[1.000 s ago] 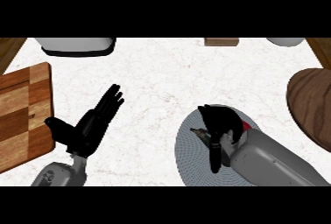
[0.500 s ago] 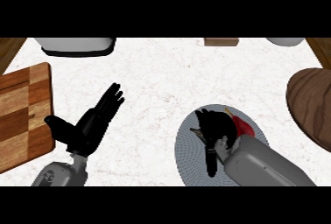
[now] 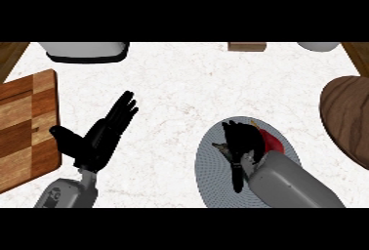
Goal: Pick the eggplant from the placemat and place it in the bowl
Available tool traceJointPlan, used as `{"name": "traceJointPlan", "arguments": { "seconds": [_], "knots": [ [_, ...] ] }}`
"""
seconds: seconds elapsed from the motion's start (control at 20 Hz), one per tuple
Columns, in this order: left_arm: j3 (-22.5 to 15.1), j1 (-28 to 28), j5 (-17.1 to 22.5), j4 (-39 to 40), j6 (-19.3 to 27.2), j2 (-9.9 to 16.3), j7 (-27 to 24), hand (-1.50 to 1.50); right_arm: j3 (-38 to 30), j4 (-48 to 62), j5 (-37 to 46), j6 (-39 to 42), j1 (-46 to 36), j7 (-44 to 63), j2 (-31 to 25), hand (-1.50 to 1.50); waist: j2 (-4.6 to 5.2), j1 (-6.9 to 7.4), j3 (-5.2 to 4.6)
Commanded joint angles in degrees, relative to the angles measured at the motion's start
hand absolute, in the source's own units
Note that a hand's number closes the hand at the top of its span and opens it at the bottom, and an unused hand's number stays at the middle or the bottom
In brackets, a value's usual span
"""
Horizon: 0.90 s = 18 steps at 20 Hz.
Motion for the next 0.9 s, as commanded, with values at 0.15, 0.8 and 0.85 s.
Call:
{"name": "traceJointPlan", "arguments": {
  "seconds": [0.15,0.8,0.85],
  "knots": [
    [-0.77,4.18,-3.11,-0.52,-1.47,-1.78,-3.17,0.00,-1.36,-0.74,6.39,1.09,5.13,4.37,2.68,-1.50,-0.04,-0.06,0.00],
    [4.71,-0.10,-3.15,1.24,-4.33,-2.44,0.17,0.00,-4.36,8.38,17.87,-1.30,6.32,-13.75,5.87,1.50,0.13,0.05,0.02],
    [3.25,4.13,-3.34,-3.11,-3.89,-3.04,0.86,0.00,-5.16,4.46,18.22,0.97,6.75,-11.84,5.58,1.50,-0.01,0.11,0.02]
  ]
}}
